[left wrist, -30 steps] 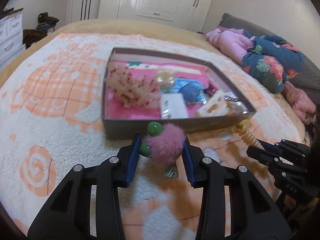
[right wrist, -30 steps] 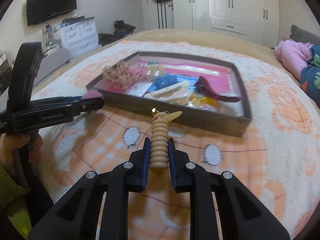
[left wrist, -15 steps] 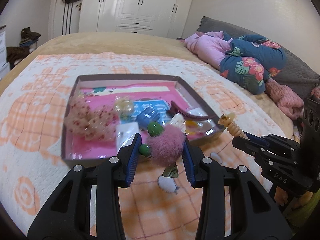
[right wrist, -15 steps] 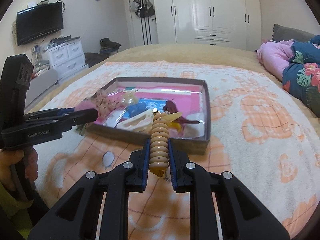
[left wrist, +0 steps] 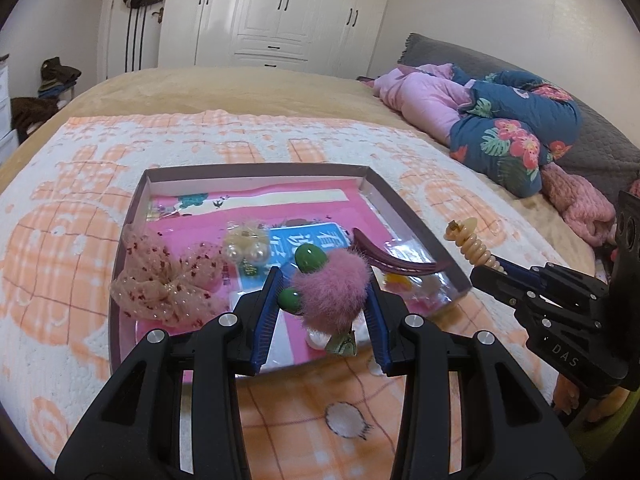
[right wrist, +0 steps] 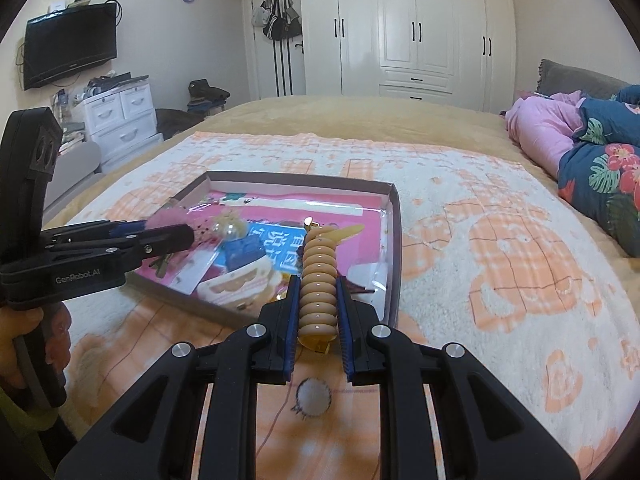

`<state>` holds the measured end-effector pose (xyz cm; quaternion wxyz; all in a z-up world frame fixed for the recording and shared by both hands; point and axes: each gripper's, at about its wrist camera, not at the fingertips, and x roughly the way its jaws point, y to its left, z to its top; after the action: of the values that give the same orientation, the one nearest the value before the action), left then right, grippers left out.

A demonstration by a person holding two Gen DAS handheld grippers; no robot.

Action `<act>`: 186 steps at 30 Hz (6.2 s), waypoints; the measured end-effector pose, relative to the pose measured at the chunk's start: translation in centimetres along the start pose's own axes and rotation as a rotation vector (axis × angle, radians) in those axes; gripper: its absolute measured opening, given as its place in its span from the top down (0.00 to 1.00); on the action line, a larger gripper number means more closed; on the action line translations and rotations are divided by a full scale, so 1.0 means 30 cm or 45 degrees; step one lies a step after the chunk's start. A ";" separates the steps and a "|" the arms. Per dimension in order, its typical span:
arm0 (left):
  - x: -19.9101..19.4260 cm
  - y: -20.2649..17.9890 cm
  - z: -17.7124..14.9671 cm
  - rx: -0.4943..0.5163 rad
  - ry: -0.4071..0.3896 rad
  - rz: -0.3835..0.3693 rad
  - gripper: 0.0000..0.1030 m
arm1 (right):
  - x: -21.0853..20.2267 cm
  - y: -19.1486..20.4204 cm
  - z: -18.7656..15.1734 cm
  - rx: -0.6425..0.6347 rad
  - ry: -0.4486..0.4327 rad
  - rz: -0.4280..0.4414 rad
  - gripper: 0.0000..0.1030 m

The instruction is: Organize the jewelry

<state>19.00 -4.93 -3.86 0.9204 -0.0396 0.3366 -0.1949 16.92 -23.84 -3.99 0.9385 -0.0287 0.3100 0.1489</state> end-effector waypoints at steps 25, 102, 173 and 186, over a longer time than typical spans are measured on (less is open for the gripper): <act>0.108 0.190 0.009 -0.137 0.040 0.119 0.69 | 0.293 0.105 0.045 -0.033 0.150 0.073 0.83; -0.351 0.007 -0.228 -0.053 -0.297 0.264 0.11 | -0.294 0.118 -0.170 -0.002 -0.357 -0.088 0.06; -0.380 -0.035 -0.253 0.013 -0.430 0.317 0.11 | -0.335 0.121 -0.229 0.005 -0.554 -0.196 0.06; -0.380 -0.035 -0.253 0.014 -0.428 0.316 0.11 | -0.334 0.123 -0.237 0.002 -0.551 -0.193 0.06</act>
<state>5.89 -1.06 -2.61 0.9808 -0.0247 0.1795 -0.0724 4.08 -23.97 -3.66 0.9917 -0.0185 0.0988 0.0806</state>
